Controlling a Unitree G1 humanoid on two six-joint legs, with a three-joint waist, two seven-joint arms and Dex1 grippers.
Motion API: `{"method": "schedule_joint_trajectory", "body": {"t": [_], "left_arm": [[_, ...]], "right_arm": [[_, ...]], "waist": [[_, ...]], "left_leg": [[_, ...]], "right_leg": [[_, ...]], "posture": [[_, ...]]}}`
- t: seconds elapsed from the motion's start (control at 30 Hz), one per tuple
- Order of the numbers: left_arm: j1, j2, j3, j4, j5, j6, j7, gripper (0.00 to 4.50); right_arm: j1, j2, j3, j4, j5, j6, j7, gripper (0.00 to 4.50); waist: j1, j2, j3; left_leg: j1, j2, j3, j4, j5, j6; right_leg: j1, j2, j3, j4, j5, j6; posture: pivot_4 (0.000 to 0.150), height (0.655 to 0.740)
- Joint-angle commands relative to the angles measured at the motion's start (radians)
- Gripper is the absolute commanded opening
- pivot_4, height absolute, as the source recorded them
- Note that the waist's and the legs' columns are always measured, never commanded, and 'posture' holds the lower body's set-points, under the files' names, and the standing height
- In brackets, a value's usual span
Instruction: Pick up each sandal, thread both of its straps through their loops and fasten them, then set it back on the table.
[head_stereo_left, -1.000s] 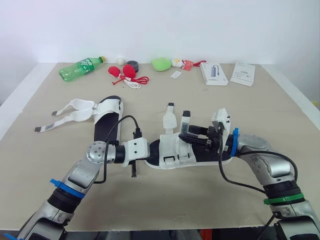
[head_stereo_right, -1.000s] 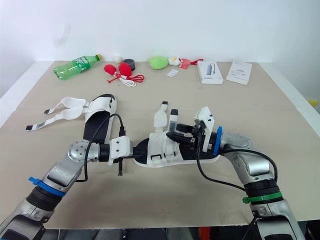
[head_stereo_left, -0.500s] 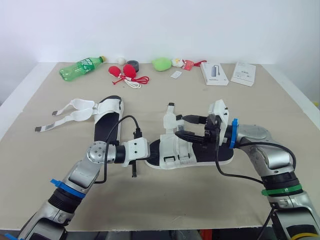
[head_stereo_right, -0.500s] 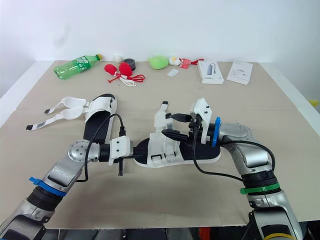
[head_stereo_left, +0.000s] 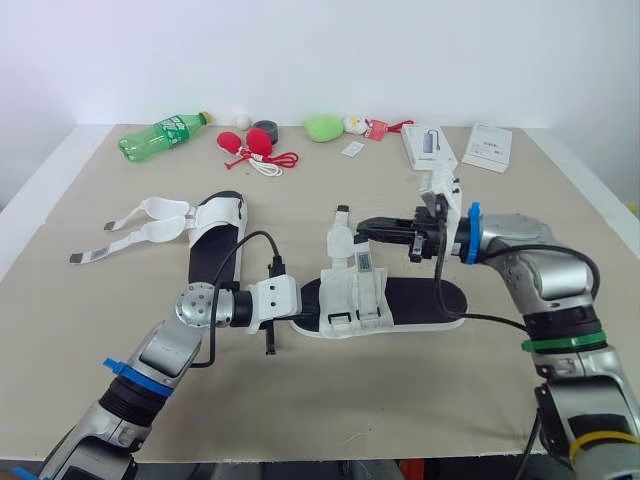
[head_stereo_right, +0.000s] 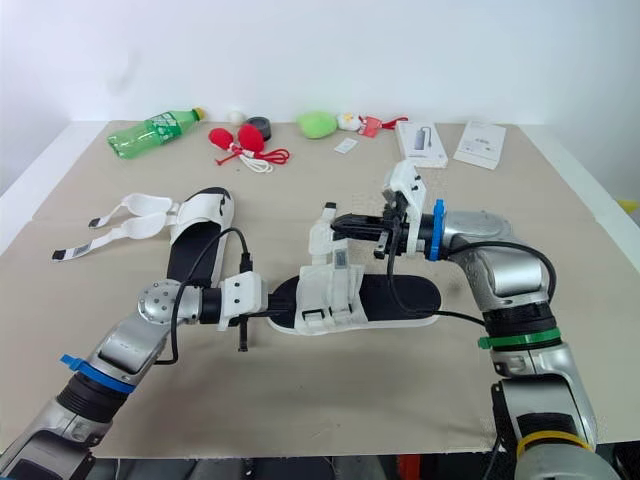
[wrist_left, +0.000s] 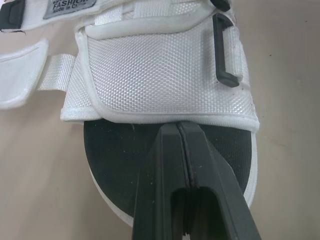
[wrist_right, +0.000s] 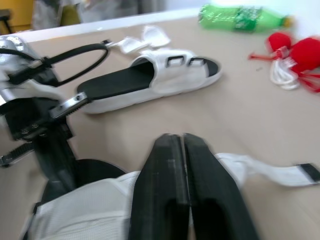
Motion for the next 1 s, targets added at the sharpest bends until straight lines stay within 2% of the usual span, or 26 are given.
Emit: {"method": "schedule_joint_trajectory", "body": {"t": [0.03, 0.17, 0.33, 0.57, 0.7, 0.87, 0.9, 0.93, 0.97, 1.0], "left_arm": [[0.008, 0.008, -0.038, -0.003, 0.009, -0.004, -0.038, 0.00], [0.009, 0.013, -0.033, 0.001, 0.013, -0.011, -0.040, 0.00], [0.021, 0.017, -0.029, -0.011, 0.007, -0.008, -0.042, 0.00], [0.027, 0.024, -0.029, -0.022, -0.010, -0.015, -0.064, 0.00], [0.031, 0.030, -0.031, -0.026, -0.017, -0.024, -0.078, 0.00], [0.035, 0.040, -0.036, -0.027, -0.014, -0.036, -0.091, 0.00], [0.036, 0.042, -0.036, -0.028, -0.014, -0.038, -0.092, 0.00], [0.037, 0.043, -0.036, -0.028, -0.014, -0.039, -0.093, 0.00], [0.038, 0.045, -0.037, -0.029, -0.015, -0.040, -0.094, 0.00], [0.038, 0.046, -0.038, -0.030, -0.013, -0.042, -0.095, 0.00]], "right_arm": [[-0.117, -0.017, 0.104, 0.104, -0.090, 0.059, 0.072, 0.01], [-0.152, -0.033, 0.200, 0.182, -0.196, -0.011, 0.149, 0.01], [-0.174, -0.023, 0.244, 0.271, -0.286, -0.130, 0.222, 0.01], [-0.176, -0.020, 0.256, 0.296, -0.324, -0.140, 0.295, 0.01], [-0.176, 0.004, 0.222, 0.325, -0.333, -0.163, 0.253, 0.01], [-0.268, 0.054, 0.151, 0.489, -0.344, -0.199, 0.148, 0.01], [-0.295, 0.068, 0.130, 0.529, -0.340, -0.193, 0.119, 0.50], [-0.320, 0.082, 0.112, 0.562, -0.335, -0.188, 0.093, 0.76], [-0.346, 0.098, 0.092, 0.596, -0.327, -0.162, 0.068, 0.76], [-0.369, 0.113, 0.075, 0.623, -0.316, -0.124, 0.051, 1.21]], "waist": [[-0.001, 0.000, 0.000], [-0.001, 0.000, 0.000], [-0.001, 0.000, 0.000], [-0.001, 0.000, 0.000], [-0.002, 0.000, 0.000], [-0.007, 0.000, 0.000], [-0.011, 0.001, 0.000], [-0.012, 0.001, 0.000], [-0.012, 0.001, 0.000], [-0.012, 0.001, 0.000]], "left_leg": [[0.000, 0.000, 0.001, 0.000, 0.000, 0.000], [-0.001, 0.000, 0.001, -0.001, 0.000, 0.000], [-0.002, 0.000, 0.000, -0.002, 0.000, 0.000], [-0.002, 0.000, 0.000, -0.002, -0.001, 0.001], [-0.002, 0.000, 0.000, -0.004, -0.001, 0.001], [-0.002, 0.000, 0.000, -0.004, -0.001, 0.001], [-0.002, 0.000, 0.000, -0.004, -0.001, 0.001], [-0.002, 0.000, 0.000, -0.004, -0.001, 0.001], [-0.002, 0.000, 0.000, -0.004, -0.001, 0.001], [-0.002, 0.000, 0.000, -0.004, -0.001, 0.001]], "right_leg": [[-0.001, 0.000, 0.001, 0.000, 0.000, -0.001], [-0.002, 0.000, 0.000, 0.000, 0.000, 0.000], [-0.004, 0.000, 0.000, 0.000, -0.001, 0.000], [-0.004, 0.001, 0.000, 0.000, -0.002, 0.000], [-0.004, 0.001, 0.000, 0.000, -0.002, 0.000], [-0.004, 0.001, 0.000, 0.000, -0.002, 0.000], [-0.004, 0.001, 0.000, 0.000, -0.002, 0.000], [-0.004, 0.001, 0.000, 0.001, -0.002, 0.000], [-0.004, 0.001, 0.000, 0.001, -0.002, 0.000], [-0.004, 0.001, 0.000, 0.001, -0.002, 0.000]], "posture": [[0.150, 0.7400], [0.150, 0.7400], [0.150, 0.7400], [0.150, 0.7400], [0.150, 0.7400], [0.150, 0.7400], [0.150, 0.7400], [0.150, 0.7400], [0.150, 0.7400], [0.150, 0.7400]]}}
